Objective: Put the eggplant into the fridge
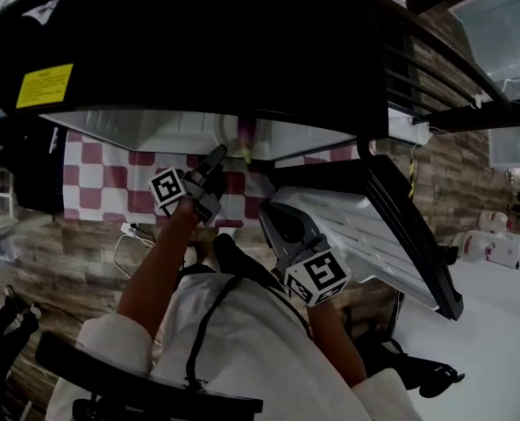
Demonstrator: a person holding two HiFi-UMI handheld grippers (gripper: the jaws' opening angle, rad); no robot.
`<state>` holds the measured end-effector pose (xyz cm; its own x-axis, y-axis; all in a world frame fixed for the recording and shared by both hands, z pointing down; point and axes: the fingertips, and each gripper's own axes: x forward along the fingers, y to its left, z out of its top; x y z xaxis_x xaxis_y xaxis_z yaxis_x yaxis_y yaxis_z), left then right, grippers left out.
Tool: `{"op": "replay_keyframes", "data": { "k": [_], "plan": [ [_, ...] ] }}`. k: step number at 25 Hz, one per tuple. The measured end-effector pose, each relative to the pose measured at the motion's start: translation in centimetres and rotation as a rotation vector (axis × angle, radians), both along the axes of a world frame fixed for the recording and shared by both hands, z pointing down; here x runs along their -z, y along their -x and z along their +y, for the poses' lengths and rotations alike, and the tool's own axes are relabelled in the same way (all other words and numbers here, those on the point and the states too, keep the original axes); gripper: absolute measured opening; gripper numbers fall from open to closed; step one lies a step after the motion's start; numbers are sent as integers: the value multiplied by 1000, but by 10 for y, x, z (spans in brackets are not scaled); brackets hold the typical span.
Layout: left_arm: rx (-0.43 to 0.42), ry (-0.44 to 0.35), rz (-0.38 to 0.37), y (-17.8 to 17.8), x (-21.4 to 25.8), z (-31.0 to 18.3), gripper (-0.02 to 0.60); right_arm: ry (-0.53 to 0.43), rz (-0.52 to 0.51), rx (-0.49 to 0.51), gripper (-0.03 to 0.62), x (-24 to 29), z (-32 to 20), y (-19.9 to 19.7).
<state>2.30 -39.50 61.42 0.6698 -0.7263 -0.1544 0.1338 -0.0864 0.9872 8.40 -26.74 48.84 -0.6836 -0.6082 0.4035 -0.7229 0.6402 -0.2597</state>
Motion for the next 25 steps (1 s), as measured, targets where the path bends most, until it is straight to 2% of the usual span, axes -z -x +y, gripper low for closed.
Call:
{"op": "replay_keyframes", "data": {
  "k": [19, 25],
  "plan": [
    [-14, 33, -26, -10, -22, -16, 35, 16, 6, -19, 6, -7, -1, -5],
    [-12, 71, -89, -12, -37, -21, 32, 20, 11, -32, 6, -8, 0, -11]
  ]
}}
